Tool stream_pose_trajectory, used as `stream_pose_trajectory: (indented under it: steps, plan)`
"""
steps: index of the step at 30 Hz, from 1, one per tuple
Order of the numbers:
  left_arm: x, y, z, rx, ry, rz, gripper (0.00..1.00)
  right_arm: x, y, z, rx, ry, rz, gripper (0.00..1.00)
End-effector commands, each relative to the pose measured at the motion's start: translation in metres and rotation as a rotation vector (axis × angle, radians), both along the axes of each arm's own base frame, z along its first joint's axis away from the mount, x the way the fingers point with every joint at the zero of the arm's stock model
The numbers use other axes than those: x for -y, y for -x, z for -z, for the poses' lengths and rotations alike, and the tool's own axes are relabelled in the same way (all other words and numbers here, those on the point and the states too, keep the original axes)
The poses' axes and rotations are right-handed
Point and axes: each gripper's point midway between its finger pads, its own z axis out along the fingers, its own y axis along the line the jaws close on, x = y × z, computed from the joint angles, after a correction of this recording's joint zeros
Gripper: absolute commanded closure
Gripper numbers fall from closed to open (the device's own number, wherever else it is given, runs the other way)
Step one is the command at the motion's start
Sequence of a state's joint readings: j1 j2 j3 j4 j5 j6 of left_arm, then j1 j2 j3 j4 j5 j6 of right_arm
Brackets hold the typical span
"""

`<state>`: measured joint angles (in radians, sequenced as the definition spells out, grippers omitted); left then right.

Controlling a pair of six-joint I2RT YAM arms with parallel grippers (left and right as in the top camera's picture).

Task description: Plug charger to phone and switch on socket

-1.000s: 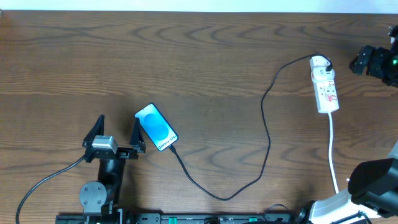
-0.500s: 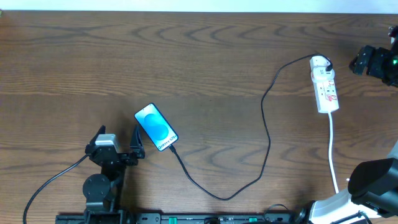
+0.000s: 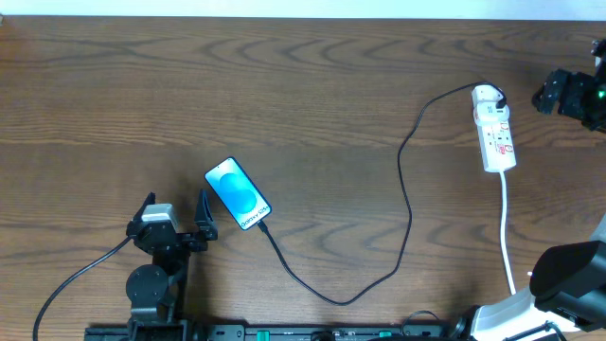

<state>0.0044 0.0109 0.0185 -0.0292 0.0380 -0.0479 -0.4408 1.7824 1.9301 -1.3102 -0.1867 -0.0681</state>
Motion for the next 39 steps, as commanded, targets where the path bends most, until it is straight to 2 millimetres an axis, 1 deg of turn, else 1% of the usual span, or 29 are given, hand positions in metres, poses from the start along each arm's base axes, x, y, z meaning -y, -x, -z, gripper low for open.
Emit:
stream_pose_trajectory:
  steps: [1,10,14,24,30,39]
  plan:
    - [-0.002,0.001,0.016,-0.050,-0.009,-0.015,0.09,0.001,0.001,-0.014,0.037,0.010,0.012,0.01]
    - [0.009,0.001,0.016,-0.050,-0.024,0.036,0.09,0.001,0.001,-0.014,0.037,0.009,0.012,0.01]
    - [0.022,0.002,0.015,-0.043,-0.108,0.112,0.09,0.000,0.001,-0.014,0.037,0.010,0.011,0.01]
    - [0.022,0.002,0.015,-0.043,-0.107,0.112,0.09,0.000,0.001,-0.014,0.037,0.010,0.011,0.01]
    - [0.029,0.002,0.014,-0.039,-0.094,0.139,0.09,0.000,0.001,-0.014,0.037,0.010,0.011,0.01]
    - [0.029,0.002,0.015,-0.042,-0.094,0.139,0.09,0.000,0.001,-0.014,0.037,0.010,0.011,0.01]
